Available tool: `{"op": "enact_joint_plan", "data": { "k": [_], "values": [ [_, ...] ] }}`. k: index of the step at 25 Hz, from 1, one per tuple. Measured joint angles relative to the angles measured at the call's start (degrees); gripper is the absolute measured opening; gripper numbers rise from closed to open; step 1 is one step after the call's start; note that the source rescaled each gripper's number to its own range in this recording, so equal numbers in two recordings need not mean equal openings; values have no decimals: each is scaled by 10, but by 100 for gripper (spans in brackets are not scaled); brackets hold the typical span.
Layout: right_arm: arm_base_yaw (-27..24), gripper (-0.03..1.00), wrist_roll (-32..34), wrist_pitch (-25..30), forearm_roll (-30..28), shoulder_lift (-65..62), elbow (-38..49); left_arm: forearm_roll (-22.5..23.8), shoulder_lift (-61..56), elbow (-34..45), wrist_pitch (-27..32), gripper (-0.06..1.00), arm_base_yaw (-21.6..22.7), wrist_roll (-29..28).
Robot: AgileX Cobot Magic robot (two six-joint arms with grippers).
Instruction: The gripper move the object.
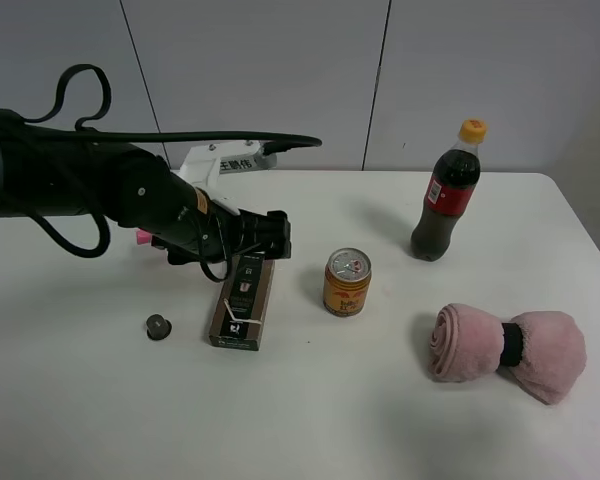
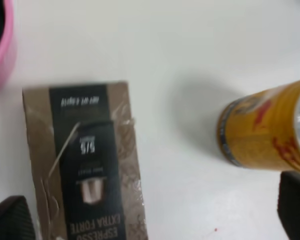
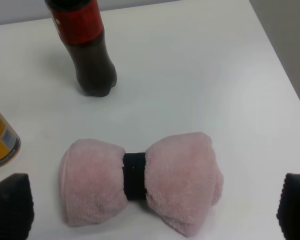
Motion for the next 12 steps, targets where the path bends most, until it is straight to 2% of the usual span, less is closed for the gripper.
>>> {"op": "enact_joint_plan", "data": {
  "k": [3, 6, 9, 12],
  "values": [
    [0, 100, 0, 0, 0, 0, 0, -7, -28, -1, -5, 98, 7, 88],
    [0, 100, 0, 0, 0, 0, 0, -39, -59, -11, -9, 98, 37, 217],
    [0, 100, 0, 0, 0, 0, 0, -73, -91, -38, -7, 98, 98, 348],
    [0, 100, 0, 0, 0, 0, 0, -70, -122, -68, 17, 98, 170, 399]
  ]
}}
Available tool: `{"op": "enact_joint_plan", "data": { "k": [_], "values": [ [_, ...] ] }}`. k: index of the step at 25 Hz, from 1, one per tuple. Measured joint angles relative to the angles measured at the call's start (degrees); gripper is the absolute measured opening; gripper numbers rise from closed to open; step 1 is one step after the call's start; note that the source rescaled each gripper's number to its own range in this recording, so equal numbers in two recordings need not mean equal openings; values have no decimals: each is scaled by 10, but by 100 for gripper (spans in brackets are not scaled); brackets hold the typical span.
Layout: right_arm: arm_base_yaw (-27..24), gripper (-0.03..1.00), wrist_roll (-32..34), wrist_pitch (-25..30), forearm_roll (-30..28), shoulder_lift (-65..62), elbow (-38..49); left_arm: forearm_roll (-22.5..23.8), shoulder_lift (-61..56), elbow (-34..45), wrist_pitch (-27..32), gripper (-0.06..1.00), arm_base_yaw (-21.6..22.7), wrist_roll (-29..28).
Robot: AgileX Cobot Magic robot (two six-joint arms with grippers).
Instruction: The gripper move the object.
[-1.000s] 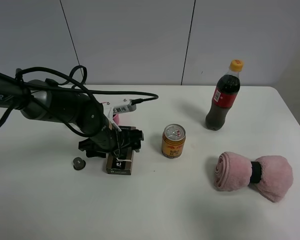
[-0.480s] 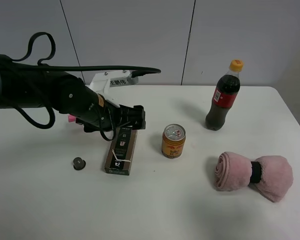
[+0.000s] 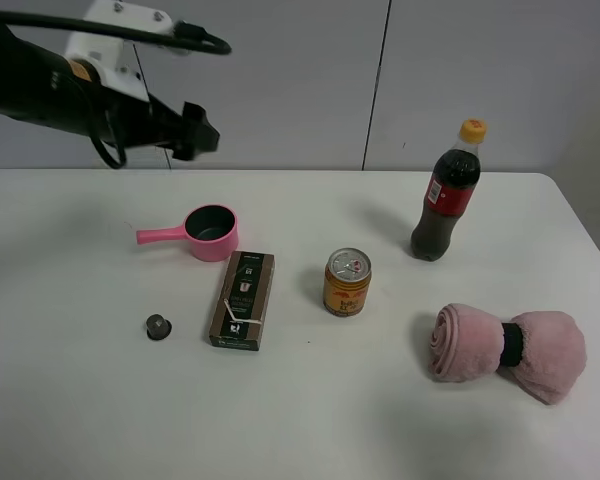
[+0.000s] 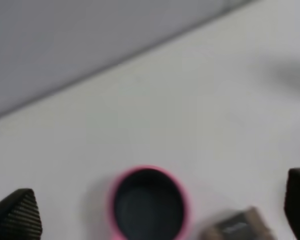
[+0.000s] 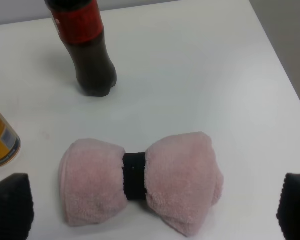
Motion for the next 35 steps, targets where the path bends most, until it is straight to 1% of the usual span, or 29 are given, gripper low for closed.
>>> {"op": "enact_joint_plan", "data": {
  "k": [2, 5, 8, 12, 16, 18, 21, 23, 26, 28, 31, 35],
  "values": [
    [0, 100, 0, 0, 0, 0, 0, 9, -21, -23, 37, 98, 48, 9],
    [0, 100, 0, 0, 0, 0, 0, 18, -58, -53, 104, 99, 107, 15],
    [0, 100, 0, 0, 0, 0, 0, 34, -97, -77, 168, 99, 156, 16],
    [0, 100, 0, 0, 0, 0, 0, 71, -159, -86, 236, 99, 217, 20],
    [0, 100, 0, 0, 0, 0, 0, 78, -204, -86, 305, 99, 291, 20],
    [0, 100, 0, 0, 0, 0, 0, 76, -228, -86, 335, 99, 303, 20],
    [0, 100, 0, 0, 0, 0, 0, 58, -270, -86, 363, 99, 305, 20],
    [0, 100, 0, 0, 0, 0, 0, 56, -310, -83, 367, 99, 305, 20],
    [0, 100, 0, 0, 0, 0, 0, 71, -384, -51, 370, 99, 305, 19],
    [0, 100, 0, 0, 0, 0, 0, 77, -437, -14, 386, 99, 305, 9],
    [0, 100, 0, 0, 0, 0, 0, 76, -543, 66, 395, 100, 305, -9],
    [0, 100, 0, 0, 0, 0, 0, 60, -665, 155, 396, 100, 305, -13]
  ]
}}
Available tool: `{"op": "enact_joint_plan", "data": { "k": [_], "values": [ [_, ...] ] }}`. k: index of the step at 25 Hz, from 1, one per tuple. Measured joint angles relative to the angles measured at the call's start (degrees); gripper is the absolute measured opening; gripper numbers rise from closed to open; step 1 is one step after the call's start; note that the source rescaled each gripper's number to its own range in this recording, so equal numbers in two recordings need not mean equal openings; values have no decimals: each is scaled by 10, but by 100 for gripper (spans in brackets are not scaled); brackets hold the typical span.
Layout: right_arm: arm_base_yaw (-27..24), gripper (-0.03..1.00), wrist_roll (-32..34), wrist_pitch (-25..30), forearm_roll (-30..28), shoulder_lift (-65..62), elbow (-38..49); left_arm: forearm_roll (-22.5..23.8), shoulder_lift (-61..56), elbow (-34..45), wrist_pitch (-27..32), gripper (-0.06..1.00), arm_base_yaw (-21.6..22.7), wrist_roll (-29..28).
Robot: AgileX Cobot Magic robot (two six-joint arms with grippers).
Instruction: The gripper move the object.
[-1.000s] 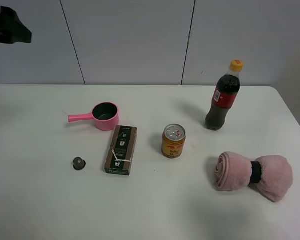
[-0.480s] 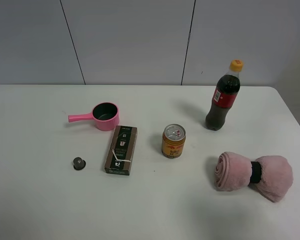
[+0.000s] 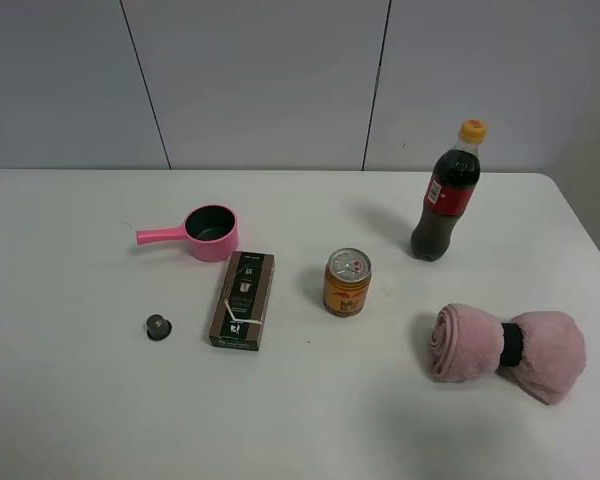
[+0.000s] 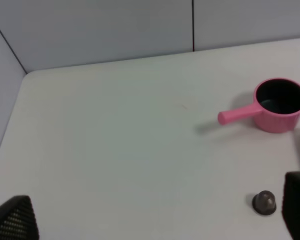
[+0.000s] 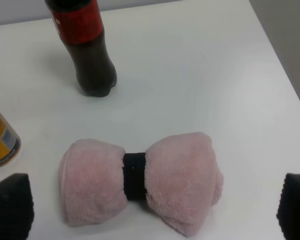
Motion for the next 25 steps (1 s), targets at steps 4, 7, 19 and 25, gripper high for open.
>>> {"op": "enact_joint_plan", "data": {
  "k": [4, 7, 19, 25],
  "values": [
    [0, 100, 0, 0, 0, 0, 0, -1, -103, 65, -2, 100, 0, -4],
    [0, 100, 0, 0, 0, 0, 0, -2, -173, 124, -4, 100, 0, -9],
    [0, 100, 0, 0, 0, 0, 0, 1, -191, 192, 14, 100, 0, -25],
    [0, 100, 0, 0, 0, 0, 0, 3, -191, 192, 14, 100, 0, -26]
  ]
}}
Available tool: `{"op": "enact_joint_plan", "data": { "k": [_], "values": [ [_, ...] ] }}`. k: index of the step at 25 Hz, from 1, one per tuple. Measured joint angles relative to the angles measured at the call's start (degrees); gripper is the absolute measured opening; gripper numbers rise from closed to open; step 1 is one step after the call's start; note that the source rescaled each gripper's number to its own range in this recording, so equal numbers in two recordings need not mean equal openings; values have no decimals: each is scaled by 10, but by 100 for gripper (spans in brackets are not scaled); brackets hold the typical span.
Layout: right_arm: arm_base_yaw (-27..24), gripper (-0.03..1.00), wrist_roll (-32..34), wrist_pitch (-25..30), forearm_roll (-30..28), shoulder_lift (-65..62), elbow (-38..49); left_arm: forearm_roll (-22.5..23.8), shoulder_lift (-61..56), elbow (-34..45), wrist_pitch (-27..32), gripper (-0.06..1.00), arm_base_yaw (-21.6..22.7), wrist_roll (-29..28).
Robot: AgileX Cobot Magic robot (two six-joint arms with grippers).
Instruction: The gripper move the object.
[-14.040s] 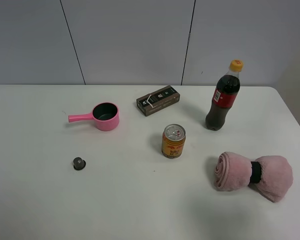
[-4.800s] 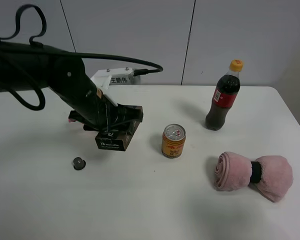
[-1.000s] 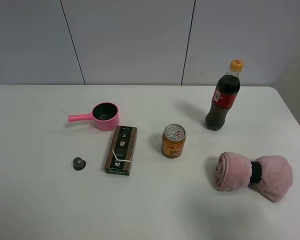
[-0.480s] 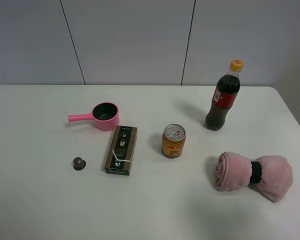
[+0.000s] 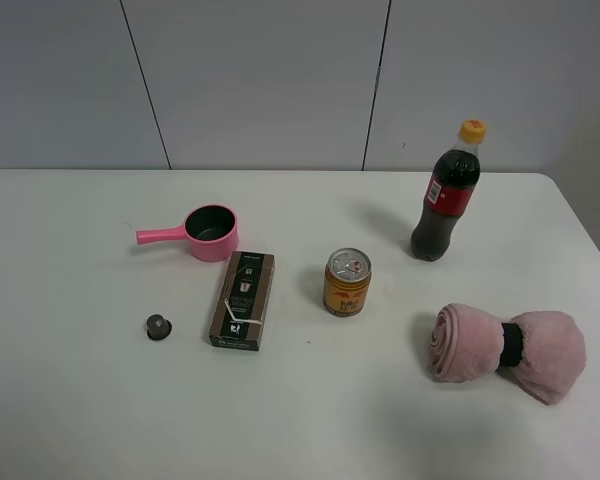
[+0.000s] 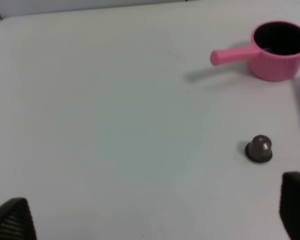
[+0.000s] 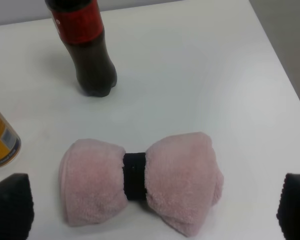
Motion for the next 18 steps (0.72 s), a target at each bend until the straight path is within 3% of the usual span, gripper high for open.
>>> {"op": "enact_joint_plan", "data": {
  "k": [11, 18],
  "values": [
    [0, 100, 0, 0, 0, 0, 0, 0, 0, 0, 0, 100, 0, -1],
    [0, 100, 0, 0, 0, 0, 0, 30, 0, 0, 0, 100, 0, -45]
  ]
}}
